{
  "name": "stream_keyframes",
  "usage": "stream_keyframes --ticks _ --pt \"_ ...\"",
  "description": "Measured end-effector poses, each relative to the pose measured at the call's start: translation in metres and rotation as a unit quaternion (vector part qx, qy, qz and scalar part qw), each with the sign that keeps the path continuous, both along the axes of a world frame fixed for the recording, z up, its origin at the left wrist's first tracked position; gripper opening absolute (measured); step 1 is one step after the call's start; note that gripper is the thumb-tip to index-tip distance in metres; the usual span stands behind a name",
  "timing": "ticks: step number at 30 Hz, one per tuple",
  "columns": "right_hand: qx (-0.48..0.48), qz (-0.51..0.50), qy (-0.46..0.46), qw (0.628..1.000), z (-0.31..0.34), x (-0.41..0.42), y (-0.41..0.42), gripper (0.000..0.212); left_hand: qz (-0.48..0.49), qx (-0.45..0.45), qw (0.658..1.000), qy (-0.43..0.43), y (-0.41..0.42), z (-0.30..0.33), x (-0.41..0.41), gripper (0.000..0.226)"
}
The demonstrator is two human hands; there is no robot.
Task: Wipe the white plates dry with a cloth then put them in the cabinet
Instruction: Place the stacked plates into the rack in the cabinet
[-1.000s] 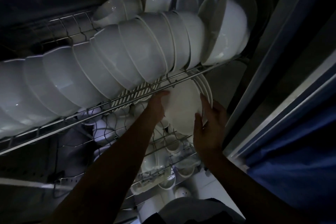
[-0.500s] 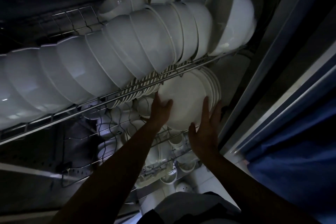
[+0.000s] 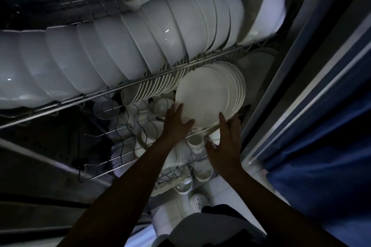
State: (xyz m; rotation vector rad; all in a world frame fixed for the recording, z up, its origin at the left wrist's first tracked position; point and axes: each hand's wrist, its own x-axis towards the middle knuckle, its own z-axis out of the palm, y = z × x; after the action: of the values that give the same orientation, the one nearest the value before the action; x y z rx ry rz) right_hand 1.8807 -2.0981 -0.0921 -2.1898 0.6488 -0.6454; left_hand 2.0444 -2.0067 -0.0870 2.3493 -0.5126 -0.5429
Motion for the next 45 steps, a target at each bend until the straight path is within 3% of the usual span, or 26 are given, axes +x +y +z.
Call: stream_keyframes --ticks 7,13,20,24,28,34,39,45 --pt "-0.071 0.054 0.142 0.986 -0.003 -0.073 -0.014 0.084 -0.045 -0.059 0.995 -0.074 0.033 0.001 -0.056 0.077" --pt "-0.032 0.022 0.236 0.971 0.007 -0.157 -0.019 0.078 -0.114 -0.109 0.973 -0.171 0.053 -0.018 -0.15 0.078" --pt "0.021 -0.066 0.218 0.973 0.025 -0.282 -0.023 0.069 -0.19 -0.103 0.974 -0.071 0.025 0.001 -0.271 0.083" --pt "0.031 -0.185 0.208 0.96 0.047 -0.39 -0.046 0.07 -0.256 -0.085 0.962 -0.028 -0.016 0.018 -0.359 0.079" --pt "0.037 -0.306 0.192 0.932 0.056 -0.543 -0.046 0.078 -0.387 -0.09 0.915 -0.067 -0.076 0.027 -0.484 0.072" --pt "0.14 -0.454 0.161 0.865 0.047 -0.745 -0.003 0.061 -0.571 -0.064 0.818 -0.016 -0.104 0.023 -0.698 0.069" --pt "0.2 -0.607 0.11 0.761 0.039 -0.879 0.059 0.057 -0.72 -0.014 0.694 -0.007 -0.115 0.015 -0.851 0.067" --pt "0.286 -0.759 0.025 0.584 0.02 -0.986 0.157 0.057 -0.857 0.033 0.513 -0.027 -0.112 0.0 -1.01 0.067"
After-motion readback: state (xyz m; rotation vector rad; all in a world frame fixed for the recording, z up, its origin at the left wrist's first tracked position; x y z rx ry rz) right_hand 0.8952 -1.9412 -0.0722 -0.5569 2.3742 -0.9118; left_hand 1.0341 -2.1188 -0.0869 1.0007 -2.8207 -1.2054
